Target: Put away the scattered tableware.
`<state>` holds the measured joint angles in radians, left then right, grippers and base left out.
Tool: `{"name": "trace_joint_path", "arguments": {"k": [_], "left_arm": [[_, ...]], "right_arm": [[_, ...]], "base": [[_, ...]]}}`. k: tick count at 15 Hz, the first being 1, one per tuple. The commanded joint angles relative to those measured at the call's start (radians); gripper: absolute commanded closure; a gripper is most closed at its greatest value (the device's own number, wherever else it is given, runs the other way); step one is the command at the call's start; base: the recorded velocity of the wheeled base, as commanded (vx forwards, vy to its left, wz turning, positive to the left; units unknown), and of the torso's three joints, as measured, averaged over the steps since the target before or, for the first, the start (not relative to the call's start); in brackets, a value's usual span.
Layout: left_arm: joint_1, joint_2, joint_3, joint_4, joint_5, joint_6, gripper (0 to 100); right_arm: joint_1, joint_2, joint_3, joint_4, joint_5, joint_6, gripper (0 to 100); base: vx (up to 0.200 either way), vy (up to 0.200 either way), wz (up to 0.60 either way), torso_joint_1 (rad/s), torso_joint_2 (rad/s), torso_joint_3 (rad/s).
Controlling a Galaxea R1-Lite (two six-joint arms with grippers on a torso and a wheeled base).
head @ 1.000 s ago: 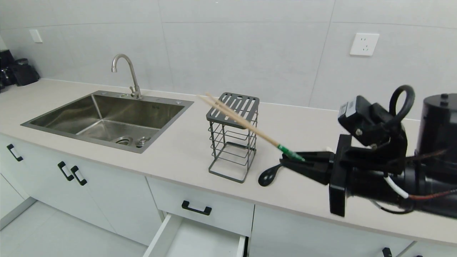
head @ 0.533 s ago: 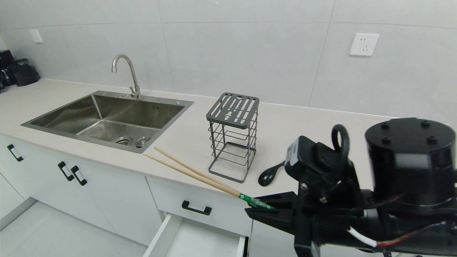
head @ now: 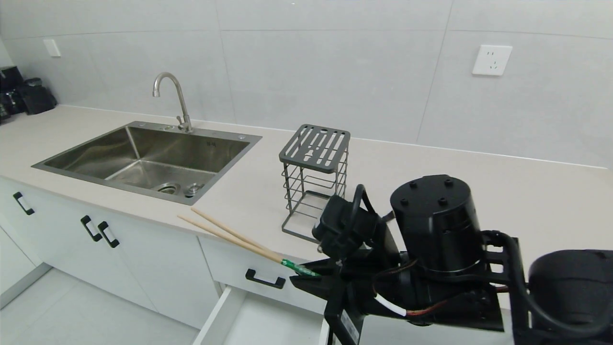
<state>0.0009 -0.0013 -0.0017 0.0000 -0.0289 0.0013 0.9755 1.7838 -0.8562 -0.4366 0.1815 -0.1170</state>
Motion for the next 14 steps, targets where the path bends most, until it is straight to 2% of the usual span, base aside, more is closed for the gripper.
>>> {"name": "trace_joint_path", "arguments": {"k": [1, 7, 14], "left_arm": [[0.001, 0.001, 0.0, 0.0, 0.0, 0.0, 0], [0.001, 0.001, 0.0, 0.0, 0.0, 0.0, 0], [0.001, 0.001, 0.0, 0.0, 0.0, 0.0, 0]], "right_arm": [[0.002, 0.043, -0.015, 0.002, 0.003, 0.002, 100], [0.003, 0.045, -0.003, 0.036, 0.001, 0.005, 100], [0.029, 0.043, -0.047, 0.156, 0.0, 0.028, 100]], "base": [[0.0, 0.0, 0.6, 0.002, 0.0, 0.012], [0.0, 0.0, 0.0, -0.011, 0.02, 0.01], [0.0, 0.0, 0.0, -0.237, 0.46, 0.227]]}}
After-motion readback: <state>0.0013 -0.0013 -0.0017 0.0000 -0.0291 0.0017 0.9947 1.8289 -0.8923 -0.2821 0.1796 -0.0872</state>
